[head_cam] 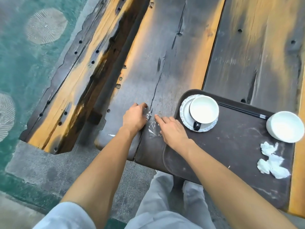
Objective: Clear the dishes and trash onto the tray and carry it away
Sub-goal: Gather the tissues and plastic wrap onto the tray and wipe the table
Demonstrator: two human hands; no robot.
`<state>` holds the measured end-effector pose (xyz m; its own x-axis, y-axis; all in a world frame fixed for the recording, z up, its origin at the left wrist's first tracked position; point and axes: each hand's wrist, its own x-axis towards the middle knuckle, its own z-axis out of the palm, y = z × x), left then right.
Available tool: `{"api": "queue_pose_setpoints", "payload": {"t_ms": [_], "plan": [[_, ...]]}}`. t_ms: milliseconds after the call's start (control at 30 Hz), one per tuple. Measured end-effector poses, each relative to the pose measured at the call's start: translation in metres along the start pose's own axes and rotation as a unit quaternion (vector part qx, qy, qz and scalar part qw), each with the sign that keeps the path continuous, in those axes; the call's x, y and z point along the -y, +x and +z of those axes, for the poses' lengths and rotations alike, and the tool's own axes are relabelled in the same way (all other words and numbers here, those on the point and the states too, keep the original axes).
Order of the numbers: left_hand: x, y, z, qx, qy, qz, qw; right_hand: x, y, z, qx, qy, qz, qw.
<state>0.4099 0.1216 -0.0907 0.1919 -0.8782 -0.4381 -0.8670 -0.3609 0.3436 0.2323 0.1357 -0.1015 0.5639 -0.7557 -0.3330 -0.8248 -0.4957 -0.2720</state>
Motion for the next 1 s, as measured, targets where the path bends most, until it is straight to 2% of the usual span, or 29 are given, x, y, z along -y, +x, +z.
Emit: {"api": "queue_pose_setpoints", "payload": {"t_ms": [200, 300, 467, 700, 833, 1000], "plan": [[0.016, -0.027, -0.003, -0.027, -0.079, -0.063, 0.995, 0.010, -0.010, -0.015, -0.041, 0.157, 0.079, 0.984], [0.015, -0.045, -0.004, -0.038, -0.134, -0.079, 0.987, 0.008, -0.024, -0.024, -0.075, 0.273, 0.140, 0.949], [-0.013, -0.079, 0.003, -0.040, -0.200, -0.065, 0.977, -0.011, -0.073, -0.029, -0.114, 0.372, 0.254, 0.885], [-0.063, -0.100, 0.052, 0.044, -0.139, 0.021, 0.989, -0.041, -0.146, -0.009, -0.098, 0.408, 0.373, 0.827], [-0.082, -0.097, 0.072, 0.037, -0.038, 0.079, 0.996, -0.057, -0.159, 0.005, -0.097, 0.396, 0.408, 0.817], [-0.087, -0.094, 0.083, 0.016, 0.013, 0.102, 0.995, -0.058, -0.159, 0.014, -0.092, 0.383, 0.417, 0.819]]}}
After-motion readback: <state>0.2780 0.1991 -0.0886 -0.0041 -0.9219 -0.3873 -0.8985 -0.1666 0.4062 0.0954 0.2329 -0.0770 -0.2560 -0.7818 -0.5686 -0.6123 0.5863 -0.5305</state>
